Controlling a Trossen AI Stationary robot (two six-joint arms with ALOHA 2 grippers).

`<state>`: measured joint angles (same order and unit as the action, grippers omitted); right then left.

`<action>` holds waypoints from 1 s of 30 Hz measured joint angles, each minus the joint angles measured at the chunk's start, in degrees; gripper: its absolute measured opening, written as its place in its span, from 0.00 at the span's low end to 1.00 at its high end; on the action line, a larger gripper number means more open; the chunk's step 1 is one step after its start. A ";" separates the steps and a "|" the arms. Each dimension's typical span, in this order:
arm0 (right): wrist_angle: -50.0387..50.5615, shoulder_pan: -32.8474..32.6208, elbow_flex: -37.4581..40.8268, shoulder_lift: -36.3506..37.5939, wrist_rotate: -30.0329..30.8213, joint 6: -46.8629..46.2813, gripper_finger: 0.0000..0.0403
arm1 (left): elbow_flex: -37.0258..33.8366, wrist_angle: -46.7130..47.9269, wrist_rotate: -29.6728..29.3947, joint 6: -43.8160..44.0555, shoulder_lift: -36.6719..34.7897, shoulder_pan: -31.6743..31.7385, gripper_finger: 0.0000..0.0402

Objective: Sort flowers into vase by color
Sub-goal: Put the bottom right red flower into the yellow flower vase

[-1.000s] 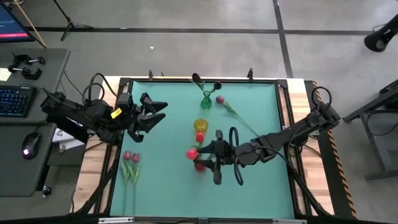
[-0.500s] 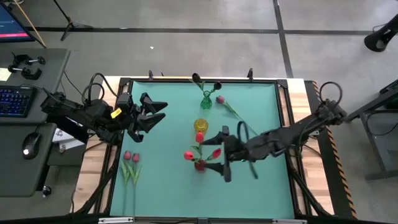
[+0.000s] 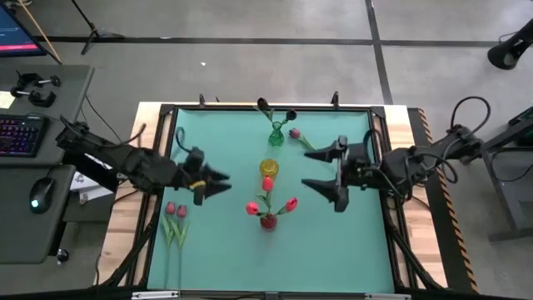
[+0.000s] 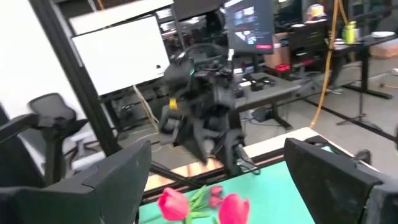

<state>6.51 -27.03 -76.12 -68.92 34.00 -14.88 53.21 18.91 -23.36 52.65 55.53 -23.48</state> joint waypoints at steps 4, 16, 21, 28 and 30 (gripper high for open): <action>2.57 0.00 0.00 0.46 0.53 -0.62 0.88 | -0.03 15.27 4.73 19.29 2.62 -4.25 0.56; 14.44 0.82 0.00 0.46 0.92 -7.35 0.88 | 0.02 34.87 27.93 63.16 20.03 -25.55 0.56; 15.31 0.81 0.00 0.43 2.27 -7.32 0.88 | 0.02 33.94 27.92 77.96 26.22 -31.39 0.56; 15.53 0.81 0.00 0.43 2.27 -7.16 0.88 | 0.02 33.54 27.89 80.65 32.69 -31.88 0.56; 15.53 0.81 0.00 0.43 2.27 -7.16 0.88 | 0.02 33.42 27.72 80.66 34.18 -31.26 0.56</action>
<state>22.04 -26.22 -76.12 -68.49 36.27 -22.04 53.23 52.33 4.36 133.31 89.71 -54.74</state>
